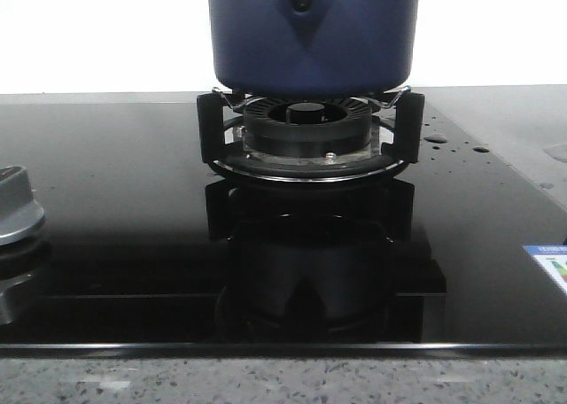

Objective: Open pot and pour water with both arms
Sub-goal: 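Lower the glass lid onto the saucepan with the left gripper and release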

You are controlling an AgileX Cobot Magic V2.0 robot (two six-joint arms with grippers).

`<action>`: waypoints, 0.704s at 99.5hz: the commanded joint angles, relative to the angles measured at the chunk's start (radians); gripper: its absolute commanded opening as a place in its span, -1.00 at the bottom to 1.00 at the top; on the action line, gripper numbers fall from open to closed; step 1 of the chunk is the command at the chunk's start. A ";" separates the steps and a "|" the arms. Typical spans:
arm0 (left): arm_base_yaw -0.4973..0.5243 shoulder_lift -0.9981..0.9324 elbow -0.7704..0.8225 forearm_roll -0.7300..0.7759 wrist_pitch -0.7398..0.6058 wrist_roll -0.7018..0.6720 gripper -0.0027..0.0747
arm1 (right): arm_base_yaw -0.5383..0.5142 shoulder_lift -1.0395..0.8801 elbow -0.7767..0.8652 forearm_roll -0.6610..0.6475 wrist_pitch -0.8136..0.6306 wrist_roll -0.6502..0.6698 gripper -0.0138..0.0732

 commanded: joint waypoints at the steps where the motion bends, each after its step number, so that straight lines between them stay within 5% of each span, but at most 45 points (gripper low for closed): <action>1: -0.007 -0.031 -0.033 -0.110 0.033 0.003 -0.30 | -0.004 0.010 -0.035 0.001 -0.052 -0.002 -0.83; 70: -0.044 -0.025 -0.033 -0.120 -0.081 0.083 -0.30 | -0.004 0.010 -0.035 0.013 -0.052 -0.002 -0.83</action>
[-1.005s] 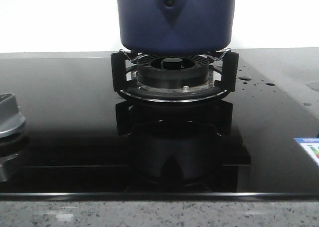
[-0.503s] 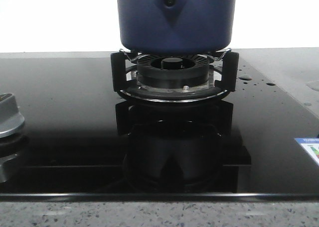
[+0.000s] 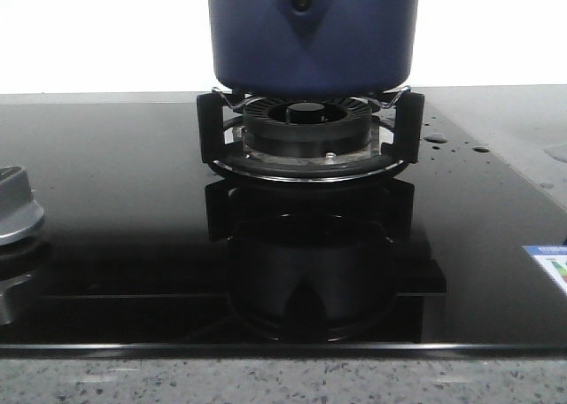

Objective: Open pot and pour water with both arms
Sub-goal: 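Lower the glass lid onto the saucepan with the left gripper and release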

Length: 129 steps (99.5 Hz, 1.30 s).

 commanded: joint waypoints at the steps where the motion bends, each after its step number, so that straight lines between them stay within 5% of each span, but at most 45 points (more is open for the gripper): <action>1: -0.007 -0.054 -0.033 -0.094 0.008 0.004 -0.30 | -0.004 0.010 -0.035 0.009 -0.072 -0.002 -0.83; 16: -0.007 -0.040 -0.033 -0.094 0.032 -0.012 -0.23 | -0.004 0.010 -0.035 0.018 -0.072 -0.002 -0.83; 35: -0.007 -0.039 -0.033 -0.102 0.020 -0.055 0.38 | -0.004 0.010 -0.035 0.019 -0.072 -0.002 -0.83; 53: 0.005 -0.091 -0.033 -0.150 0.059 -0.058 0.39 | -0.004 0.010 -0.035 0.019 -0.072 -0.002 -0.83; 60: 0.019 -0.145 -0.033 -0.144 0.068 -0.096 0.28 | -0.004 0.010 -0.035 0.019 -0.070 -0.002 -0.83; 75: 0.073 -0.326 0.002 -0.100 0.038 -0.186 -0.29 | -0.004 -0.028 -0.035 0.019 0.011 -0.020 -0.84; 86: 0.130 -0.491 0.097 -0.081 -0.007 -0.186 -0.41 | -0.004 -0.092 -0.035 0.022 0.097 -0.022 -0.85; 102: 0.202 -0.809 0.347 -0.018 -0.233 -0.186 -0.60 | -0.003 -0.210 -0.035 0.119 0.150 -0.136 -0.85; 117: 0.222 -1.114 0.619 -0.006 -0.440 -0.186 -0.99 | -0.003 -0.200 -0.022 0.272 0.221 -0.197 -0.85; 129: 0.222 -1.314 0.804 -0.004 -0.567 -0.186 -0.98 | -0.003 -0.200 -0.005 0.323 0.194 -0.203 -0.85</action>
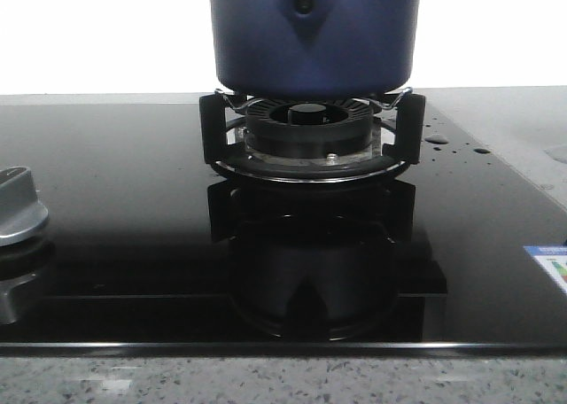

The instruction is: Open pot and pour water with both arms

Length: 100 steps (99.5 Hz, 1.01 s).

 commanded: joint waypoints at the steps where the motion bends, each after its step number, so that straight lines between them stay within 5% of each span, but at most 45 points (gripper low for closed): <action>1: 0.002 -0.138 0.106 -0.029 -0.116 -0.012 -0.98 | -0.003 -0.008 -0.013 0.058 -0.083 -0.023 -0.85; 35: 0.002 -0.456 0.356 -0.036 -0.172 -0.042 -0.98 | -0.003 -0.008 -0.011 0.070 -0.087 -0.023 -0.85; 60: 0.002 -0.480 0.398 -0.119 -0.063 -0.042 -0.98 | -0.003 -0.008 -0.011 0.070 -0.087 -0.023 -0.85; 100: 0.002 -0.480 0.403 -0.090 -0.152 -0.028 -0.98 | -0.003 -0.008 -0.011 0.070 -0.087 -0.023 -0.85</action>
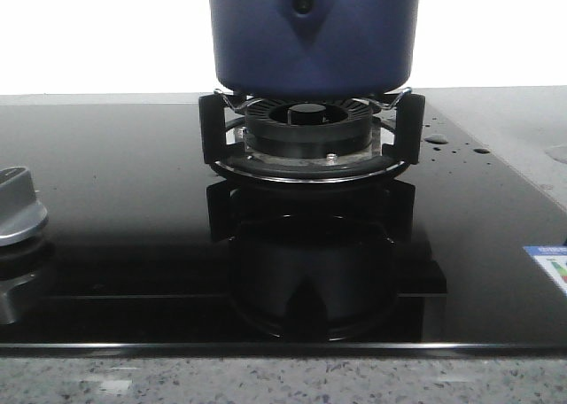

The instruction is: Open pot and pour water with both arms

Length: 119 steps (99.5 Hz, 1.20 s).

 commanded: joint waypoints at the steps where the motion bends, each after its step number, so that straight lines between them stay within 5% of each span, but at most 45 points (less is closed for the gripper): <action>1: 0.004 0.013 -0.016 -0.007 -0.083 -0.001 -0.98 | -0.003 -0.008 -0.020 0.018 -0.082 -0.011 -0.85; 10: 0.012 0.013 -0.003 0.072 -0.144 -0.013 -0.98 | -0.003 -0.008 -0.020 0.018 -0.082 -0.011 -0.85; 17: 0.024 0.013 0.002 0.301 -0.141 -0.105 -0.98 | -0.003 -0.008 -0.020 0.018 -0.082 -0.011 -0.85; 22: 0.035 0.013 0.011 0.573 -0.142 -0.275 -0.98 | -0.003 -0.008 -0.020 0.018 -0.082 -0.011 -0.85; 34: 0.054 0.013 0.052 1.215 -0.135 -0.920 -0.98 | -0.003 -0.008 -0.020 0.018 -0.082 -0.011 -0.85; 42: 0.057 0.011 0.102 1.428 -0.135 -1.148 -0.98 | -0.003 -0.008 -0.020 0.018 -0.082 -0.011 -0.85; 43: 0.057 -0.011 0.206 1.483 -0.177 -1.220 -0.98 | -0.003 -0.008 -0.020 0.018 -0.082 -0.011 -0.85; 76: 0.098 -0.080 0.395 1.525 -0.198 -1.324 -0.98 | -0.003 -0.008 -0.020 0.018 -0.082 -0.011 -0.85; 97: 0.153 -0.123 0.395 1.534 0.004 -1.326 -0.98 | -0.003 -0.008 -0.020 0.018 -0.082 -0.011 -0.85; 119: 0.157 -0.123 0.395 1.544 0.008 -1.323 -0.98 | -0.003 -0.008 -0.020 0.018 -0.082 -0.011 -0.85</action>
